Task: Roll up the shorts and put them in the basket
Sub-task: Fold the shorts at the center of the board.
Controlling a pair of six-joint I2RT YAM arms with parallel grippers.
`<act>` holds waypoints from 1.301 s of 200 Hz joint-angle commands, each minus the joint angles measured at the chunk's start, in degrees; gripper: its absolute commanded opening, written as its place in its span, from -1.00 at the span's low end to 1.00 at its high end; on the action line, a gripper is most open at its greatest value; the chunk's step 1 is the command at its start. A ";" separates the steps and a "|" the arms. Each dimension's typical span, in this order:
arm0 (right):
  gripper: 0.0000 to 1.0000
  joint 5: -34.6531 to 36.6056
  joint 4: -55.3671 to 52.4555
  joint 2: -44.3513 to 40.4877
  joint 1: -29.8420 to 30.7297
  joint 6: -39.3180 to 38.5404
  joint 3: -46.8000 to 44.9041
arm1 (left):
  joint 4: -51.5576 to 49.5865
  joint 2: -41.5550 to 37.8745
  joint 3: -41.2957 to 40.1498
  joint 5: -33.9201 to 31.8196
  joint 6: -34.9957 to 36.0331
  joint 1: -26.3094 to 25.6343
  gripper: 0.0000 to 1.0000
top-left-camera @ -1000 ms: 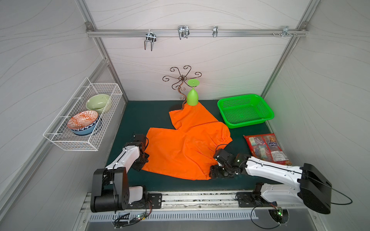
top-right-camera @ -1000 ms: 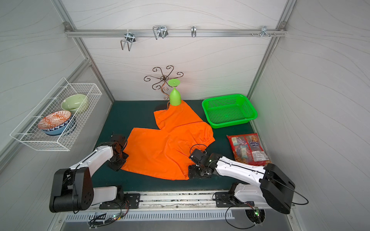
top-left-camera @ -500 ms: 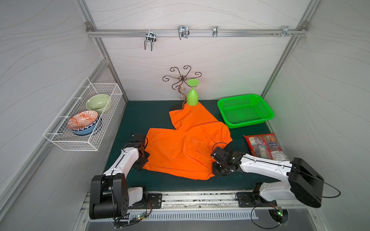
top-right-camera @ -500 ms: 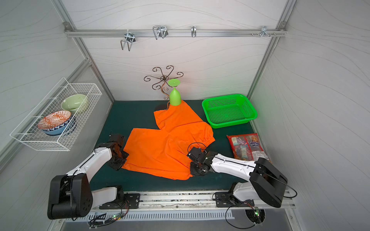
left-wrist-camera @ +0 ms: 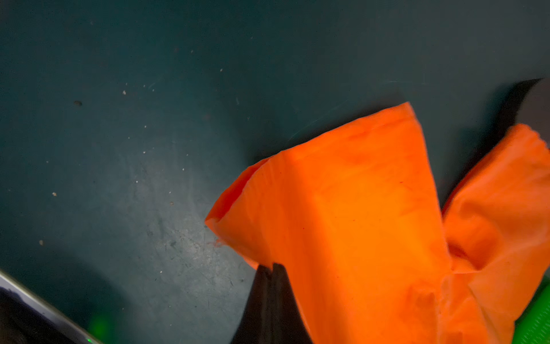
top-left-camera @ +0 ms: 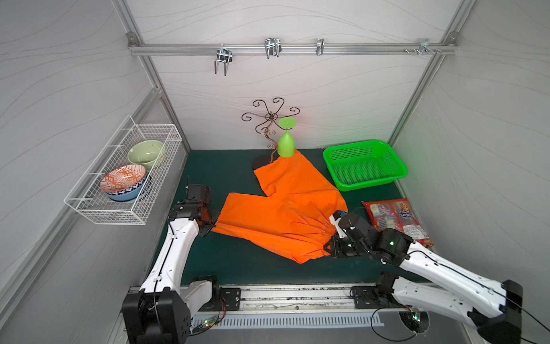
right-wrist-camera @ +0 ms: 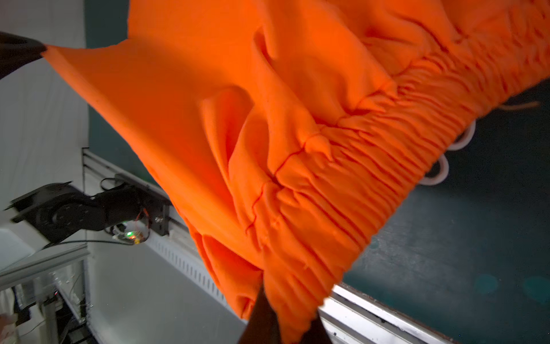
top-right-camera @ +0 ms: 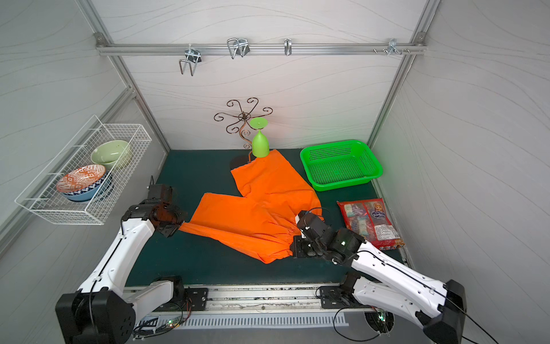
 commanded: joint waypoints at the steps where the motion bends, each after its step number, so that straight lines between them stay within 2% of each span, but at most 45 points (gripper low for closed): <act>1: -0.98 -4.23 -8.74 -0.36 1.89 -2.94 1.08 | -2.82 -2.58 3.98 -3.54 3.01 0.39 -1.00; 40: -1.00 -6.10 -12.43 0.99 7.77 -3.88 0.95 | -4.99 -8.11 5.23 -4.68 6.22 0.36 -1.00; 79: -1.00 -9.57 -12.06 -0.24 7.98 -4.21 0.35 | -6.54 -7.36 6.73 -6.10 8.24 0.32 -1.00; 142: -0.98 -13.41 -9.73 0.97 9.37 -5.32 0.36 | -8.37 -8.07 14.42 -9.88 7.57 0.39 -1.00; 176: -0.98 -13.04 -8.02 1.38 9.68 -4.53 0.30 | -7.93 -6.58 18.34 -10.92 7.94 0.39 -1.00; 203: -0.98 -8.24 -8.40 -0.30 9.21 -1.07 1.29 | -4.01 -2.66 20.64 -6.40 7.03 0.15 -1.00; 219: -0.97 -6.52 -8.60 -2.65 7.46 2.91 0.44 | -2.59 1.40 23.84 -6.92 6.54 -2.54 -1.00; 244: -0.98 -4.76 -9.94 -8.59 3.80 8.86 -2.13 | -1.73 9.27 31.39 -11.72 7.17 -11.42 -1.00; 260: -0.96 -2.77 -12.06 -13.94 0.78 12.07 -3.65 | -1.28 14.76 36.57 -12.73 7.02 -14.40 -1.00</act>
